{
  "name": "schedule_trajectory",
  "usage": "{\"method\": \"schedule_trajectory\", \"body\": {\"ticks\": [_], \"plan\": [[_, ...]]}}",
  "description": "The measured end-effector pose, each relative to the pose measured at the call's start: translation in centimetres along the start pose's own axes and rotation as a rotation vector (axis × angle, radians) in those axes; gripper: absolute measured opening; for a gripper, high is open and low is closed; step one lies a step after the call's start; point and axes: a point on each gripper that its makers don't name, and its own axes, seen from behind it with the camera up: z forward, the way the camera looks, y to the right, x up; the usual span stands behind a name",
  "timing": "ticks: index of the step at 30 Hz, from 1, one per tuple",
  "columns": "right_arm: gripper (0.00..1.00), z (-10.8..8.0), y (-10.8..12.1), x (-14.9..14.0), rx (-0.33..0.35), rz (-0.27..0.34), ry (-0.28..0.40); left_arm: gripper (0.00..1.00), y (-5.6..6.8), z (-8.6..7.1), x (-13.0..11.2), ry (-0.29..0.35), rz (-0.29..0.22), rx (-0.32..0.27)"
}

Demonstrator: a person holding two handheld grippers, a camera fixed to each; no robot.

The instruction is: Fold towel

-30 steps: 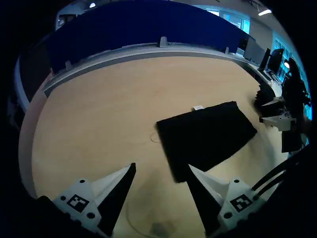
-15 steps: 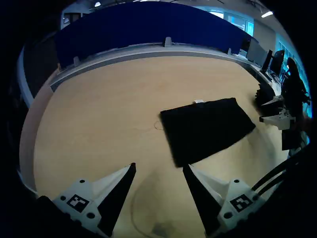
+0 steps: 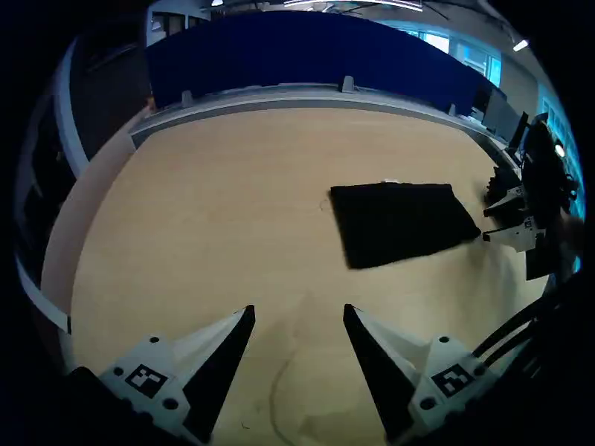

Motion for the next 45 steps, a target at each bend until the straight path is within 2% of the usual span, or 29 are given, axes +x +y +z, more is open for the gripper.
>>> {"method": "schedule_trajectory", "body": {"ticks": [4, 9, 16, 19, 23, 26, 32, 38, 45], "plan": [[0.95, 0.4, 0.0, -0.1, 0.01, -0.017, -0.014, 0.88, -0.4, -0.8, -0.7, 0.0, -0.018, 0.015], [0.86, 0.8, 0.0, -0.4, 0.026, -0.032, -0.034, 0.88, -0.7, -1.6, -1.1, 0.004, -0.031, 0.025], [0.65, 1.6, 0.3, -1.3, 0.043, -0.04, -0.068, 0.88, -0.9, -2.7, -1.9, 0.002, -0.037, 0.037], [0.51, 1.7, 0.2, -1.6, 0.059, -0.035, -0.083, 0.88, -1.0, -3.2, -2.2, 0.002, -0.044, 0.042], [0.38, 1.9, 0.3, -1.8, 0.068, -0.032, -0.092, 0.88, -1.0, -3.8, -2.6, 0.003, -0.053, 0.042], [0.34, 1.9, 0.4, -1.9, 0.069, -0.032, -0.095, 0.88, -1.2, -4.1, -2.9, 0.002, -0.051, 0.046], [0.12, 2.0, 0.7, -1.8, 0.061, -0.033, -0.097, 0.88, -1.5, -4.2, -3.2, 0.0, -0.044, 0.054], [0.05, 2.1, 0.7, -1.4, 0.061, -0.049, -0.086, 0.88, -1.4, -4.3, -3.2, 0.0, -0.057, 0.052], [0.04, 1.8, 0.7, -0.7, 0.049, -0.086, -0.075, 0.88, -1.2, -4.5, -2.8, 0.006, -0.058, 0.048]]}}
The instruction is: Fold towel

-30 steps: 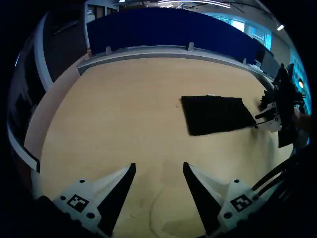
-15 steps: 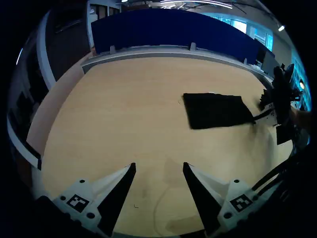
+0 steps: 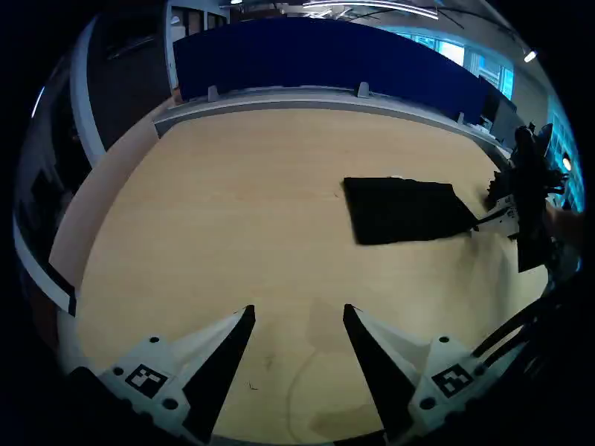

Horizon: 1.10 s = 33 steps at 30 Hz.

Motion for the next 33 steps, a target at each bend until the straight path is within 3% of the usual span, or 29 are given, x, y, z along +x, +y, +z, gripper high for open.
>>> {"method": "schedule_trajectory", "body": {"ticks": [6, 15, 26, 33], "plan": [[0.04, -1.2, 0.1, 2.1, -0.016, -0.031, 0.03, 0.88, -0.1, -0.3, 0.1, 0.009, -0.005, 0.0], [0.04, -3.0, -0.3, 7.6, -0.043, -0.13, 0.089, 0.88, -0.3, -1.6, 1.5, 0.057, -0.047, -0.002], [0.04, -4.0, -3.0, 15.1, -0.033, -0.23, 0.175, 0.87, -1.1, -3.1, 2.5, 0.107, -0.114, 0.001], [0.04, -3.7, -4.7, 17.0, -0.019, -0.284, 0.182, 0.88, -1.0, -3.7, 2.3, 0.115, -0.129, 0.0]]}}
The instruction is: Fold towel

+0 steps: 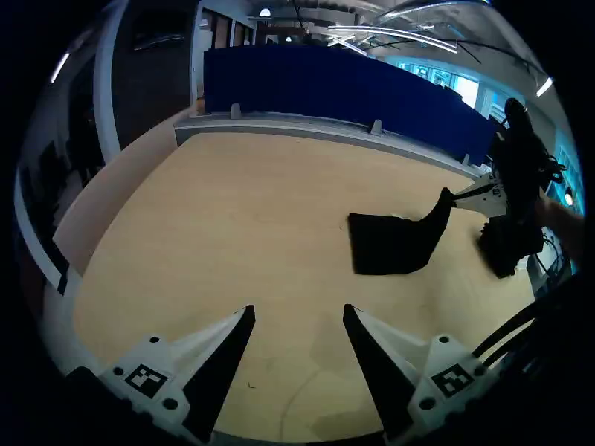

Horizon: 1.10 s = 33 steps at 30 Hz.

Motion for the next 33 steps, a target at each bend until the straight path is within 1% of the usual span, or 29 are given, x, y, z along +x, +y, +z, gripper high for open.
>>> {"method": "schedule_trajectory", "body": {"ticks": [6, 11, 14, 17, 20, 23, 26, 33], "plan": [[0.04, 0.8, -1.3, 0.8, 0.023, -0.017, 0.0, 0.88, -0.3, -0.8, 0.2, 0.009, -0.003, 0.005], [0.04, 2.4, -3.6, 2.0, 0.063, -0.03, 0.003, 0.87, -0.8, -1.7, 0.6, 0.02, -0.006, 0.016], [0.04, 4.2, -5.7, 2.6, 0.097, -0.041, 0.001, 0.88, -1.1, -2.4, 0.9, 0.027, -0.011, 0.025], [0.04, 6.6, -8.2, 3.0, 0.139, -0.045, -0.005, 0.88, -1.3, -3.1, 1.0, 0.035, -0.012, 0.036], [0.04, 9.3, -10.9, 2.8, 0.188, -0.033, -0.02, 0.88, -1.6, -3.5, 0.6, 0.034, -0.009, 0.05], [0.04, 11.5, -13.2, 1.8, 0.232, -0.011, -0.059, 0.88, -1.8, -3.6, 0.1, 0.03, -0.007, 0.06], [0.04, 12.5, -14.1, 0.7, 0.247, -0.002, -0.09, 0.88, -1.8, -3.8, -0.1, 0.029, -0.009, 0.061], [0.04, 12.5, -14.2, 0.1, 0.259, 0.004, -0.106, 0.88, -1.6, -3.5, -0.2, 0.028, -0.013, 0.054]]}}
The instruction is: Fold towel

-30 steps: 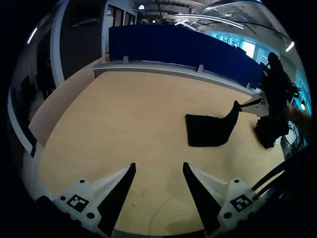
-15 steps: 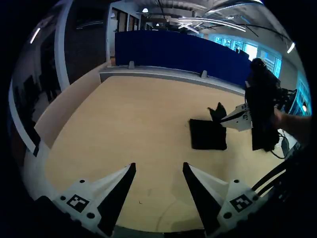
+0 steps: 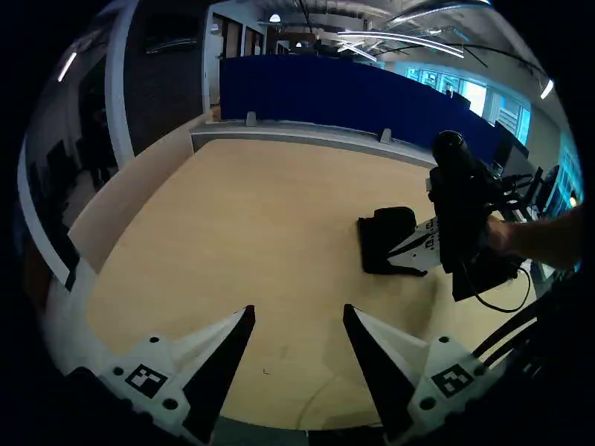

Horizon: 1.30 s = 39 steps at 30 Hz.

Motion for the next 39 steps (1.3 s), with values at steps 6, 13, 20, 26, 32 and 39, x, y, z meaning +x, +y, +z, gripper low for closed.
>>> {"method": "schedule_trajectory", "body": {"ticks": [6, 13, 20, 26, 32, 39], "plan": [[0.08, -0.5, 0.2, 0.3, 0.006, 0.028, 0.017, 0.88, 0.1, 0.2, 0.4, 0.0, 0.002, -0.003], [0.46, -2.1, 0.3, 0.6, 0.01, 0.035, 0.057, 0.88, 0.3, 0.4, 0.4, 0.0, 0.009, 0.0], [0.73, -3.5, 1.3, 0.2, -0.033, 0.045, 0.073, 0.88, 0.8, 0.7, 0.2, -0.003, 0.015, -0.007], [0.73, -4.2, 1.7, -0.6, -0.049, 0.07, 0.073, 0.88, 1.2, 0.7, 0.3, -0.002, 0.022, -0.014], [0.73, -5.1, 1.7, -2.7, -0.067, 0.1, 0.06, 0.87, 1.5, 0.8, 0.5, -0.001, 0.029, -0.017], [0.73, -6.1, 1.7, -5.8, -0.094, 0.145, 0.039, 0.87, 1.9, 1.2, 0.4, -0.003, 0.03, -0.024]]}}
